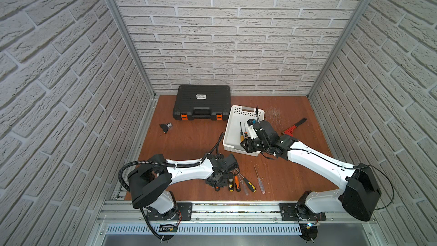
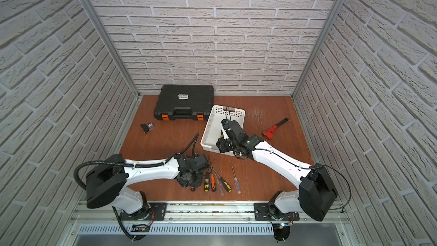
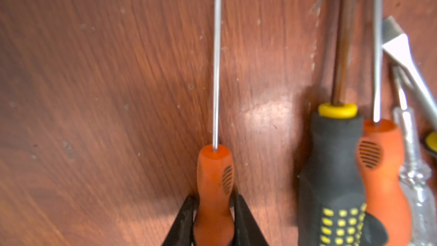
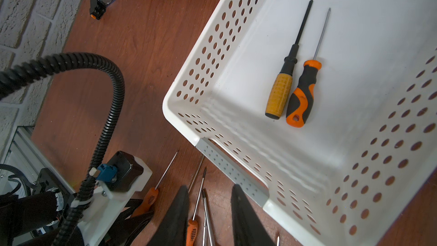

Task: Put the screwdriver in the bin
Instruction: 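Lift the orange-handled screwdriver with the left gripper into the bin while the right arm withdraws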

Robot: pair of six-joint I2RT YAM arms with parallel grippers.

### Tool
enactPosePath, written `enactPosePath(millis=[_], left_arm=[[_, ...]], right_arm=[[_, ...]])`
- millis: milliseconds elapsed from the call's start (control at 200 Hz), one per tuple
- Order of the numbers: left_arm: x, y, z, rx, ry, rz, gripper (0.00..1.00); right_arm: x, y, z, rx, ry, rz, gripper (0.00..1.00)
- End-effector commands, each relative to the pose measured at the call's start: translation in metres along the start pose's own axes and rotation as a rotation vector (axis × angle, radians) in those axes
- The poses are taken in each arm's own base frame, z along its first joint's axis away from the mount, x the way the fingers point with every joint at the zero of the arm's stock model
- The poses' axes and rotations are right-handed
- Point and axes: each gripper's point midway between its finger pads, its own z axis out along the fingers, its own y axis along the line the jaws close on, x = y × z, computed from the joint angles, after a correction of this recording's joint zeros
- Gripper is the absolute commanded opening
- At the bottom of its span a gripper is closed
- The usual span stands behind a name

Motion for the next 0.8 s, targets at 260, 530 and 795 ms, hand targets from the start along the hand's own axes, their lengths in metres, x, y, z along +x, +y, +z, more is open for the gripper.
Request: enactPosePath(millis=[260, 530, 795], left_arm=[[-0.012, 0.028, -0.042, -0.017, -0.146, -0.04, 0.0], [-0.066, 0.025, -0.11, 0.099, -0.277, -0.017, 0.0], [-0.14, 0.0, -0.16, 0.249, -0.363, 0.011, 0.0]], right_arm=[[-0.015, 0.008, -0.007, -0.015, -0.054, -0.024, 0.32], [-0.023, -0.007, -0.019, 0.086, -0.084, -0.088, 0.33], [-0.022, -0.007, -0.029, 0.093, -0.077, -0.097, 0.34]])
